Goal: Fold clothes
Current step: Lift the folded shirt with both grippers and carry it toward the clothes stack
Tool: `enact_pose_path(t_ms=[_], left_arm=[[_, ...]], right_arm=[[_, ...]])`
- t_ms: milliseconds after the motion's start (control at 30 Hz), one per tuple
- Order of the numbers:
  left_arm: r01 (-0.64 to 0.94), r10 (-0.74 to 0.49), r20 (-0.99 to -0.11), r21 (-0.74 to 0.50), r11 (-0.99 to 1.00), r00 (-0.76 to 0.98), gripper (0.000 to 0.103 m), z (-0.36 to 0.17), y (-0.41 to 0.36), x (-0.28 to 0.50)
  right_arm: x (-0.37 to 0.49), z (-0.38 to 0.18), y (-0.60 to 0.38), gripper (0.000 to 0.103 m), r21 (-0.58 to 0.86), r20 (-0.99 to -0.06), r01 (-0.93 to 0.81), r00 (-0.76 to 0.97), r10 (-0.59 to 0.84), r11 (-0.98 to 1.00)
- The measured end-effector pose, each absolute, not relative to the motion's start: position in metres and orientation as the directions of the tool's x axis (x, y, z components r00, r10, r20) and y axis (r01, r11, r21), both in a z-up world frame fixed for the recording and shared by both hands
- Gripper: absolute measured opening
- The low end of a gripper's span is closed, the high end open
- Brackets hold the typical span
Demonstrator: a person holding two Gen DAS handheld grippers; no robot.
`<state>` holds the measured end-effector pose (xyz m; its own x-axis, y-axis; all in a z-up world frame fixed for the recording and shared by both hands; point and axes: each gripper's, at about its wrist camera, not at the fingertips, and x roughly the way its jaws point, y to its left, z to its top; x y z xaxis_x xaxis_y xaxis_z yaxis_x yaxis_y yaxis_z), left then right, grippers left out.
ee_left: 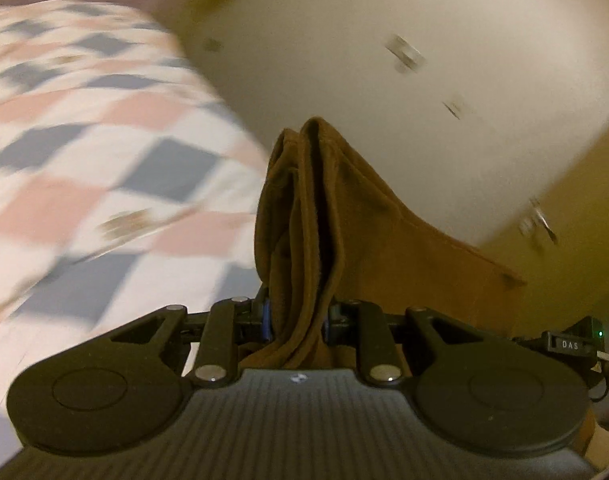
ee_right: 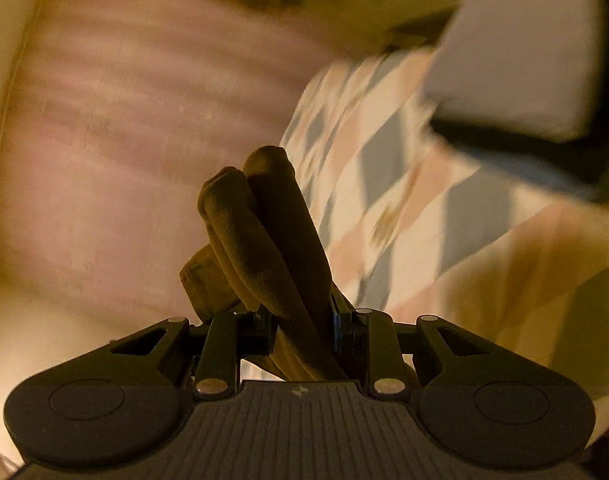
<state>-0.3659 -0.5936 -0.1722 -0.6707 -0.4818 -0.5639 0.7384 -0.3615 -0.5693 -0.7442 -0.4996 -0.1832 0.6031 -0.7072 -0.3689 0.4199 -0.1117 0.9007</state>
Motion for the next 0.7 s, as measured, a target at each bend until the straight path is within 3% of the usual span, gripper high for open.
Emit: enact_pose_path(t_ms=[200, 400, 567, 700], left_arm=[[0.65, -0.322, -0.591, -0.504, -0.569, -0.74, 0.017, -0.16, -0.692, -0.492], [0.584, -0.193, -0.665, -0.437, -0.684, -0.722, 0.017, -0.149, -0.767, -0.598], [0.563, -0.123, -0.738, -0.383, -0.732, -0.663, 0.017, -0.167, -0.798, -0.663], [0.581, -0.072, -0.773, -0.408, -0.704, -0.631, 0.017, -0.201, -0.823, -0.696]], right_arm=[[-0.804, -0.198, -0.496, 0.026, 0.946, -0.318, 0.195, 0.381, -0.868, -0.26], [-0.846, -0.223, -0.52, 0.026, 0.947, -0.304, -0.008, 0.287, -0.908, -0.32], [-0.879, -0.255, -0.546, 0.026, 0.91, -0.378, -0.075, 0.255, -0.89, -0.408], [-0.908, -0.275, -0.561, 0.025, 0.866, -0.468, -0.076, 0.224, -0.855, -0.494]])
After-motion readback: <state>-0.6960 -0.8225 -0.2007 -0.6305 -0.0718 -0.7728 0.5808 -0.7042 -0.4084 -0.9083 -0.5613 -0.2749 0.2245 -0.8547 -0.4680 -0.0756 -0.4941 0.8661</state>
